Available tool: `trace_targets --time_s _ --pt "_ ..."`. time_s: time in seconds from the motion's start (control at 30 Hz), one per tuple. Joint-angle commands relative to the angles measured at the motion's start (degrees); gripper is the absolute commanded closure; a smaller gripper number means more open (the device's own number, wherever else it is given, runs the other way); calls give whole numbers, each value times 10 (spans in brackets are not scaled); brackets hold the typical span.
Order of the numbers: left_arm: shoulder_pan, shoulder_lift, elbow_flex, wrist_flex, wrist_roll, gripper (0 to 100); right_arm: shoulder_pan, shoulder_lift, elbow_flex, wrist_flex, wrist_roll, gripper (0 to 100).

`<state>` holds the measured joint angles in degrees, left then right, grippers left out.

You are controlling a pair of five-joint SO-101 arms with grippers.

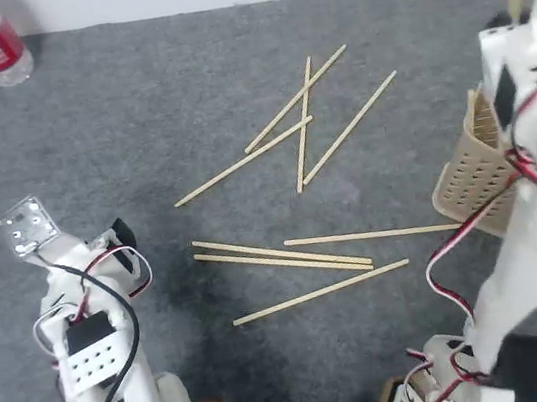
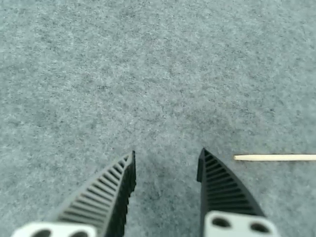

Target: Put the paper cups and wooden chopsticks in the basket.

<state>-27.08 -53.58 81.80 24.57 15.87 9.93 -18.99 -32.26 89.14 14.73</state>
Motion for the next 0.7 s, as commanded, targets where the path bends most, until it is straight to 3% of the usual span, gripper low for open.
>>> trace_targets --time_s 0.0,0.27,0.37,0.53,0.67 --pt "2 -6 -5 -11 2 805 15 -55 80 -57 -29 991" --pt "2 -6 -4 -11 2 805 17 -250 480 -333 -25 992" --pt "2 -6 -4 -11 2 805 15 -327 600 -387 -11 992" --pt "2 -6 -4 -11 2 805 21 -401 679 -416 -4 992" --pt "2 -6 -4 -11 2 805 26 -406 622 -394 -9 992"
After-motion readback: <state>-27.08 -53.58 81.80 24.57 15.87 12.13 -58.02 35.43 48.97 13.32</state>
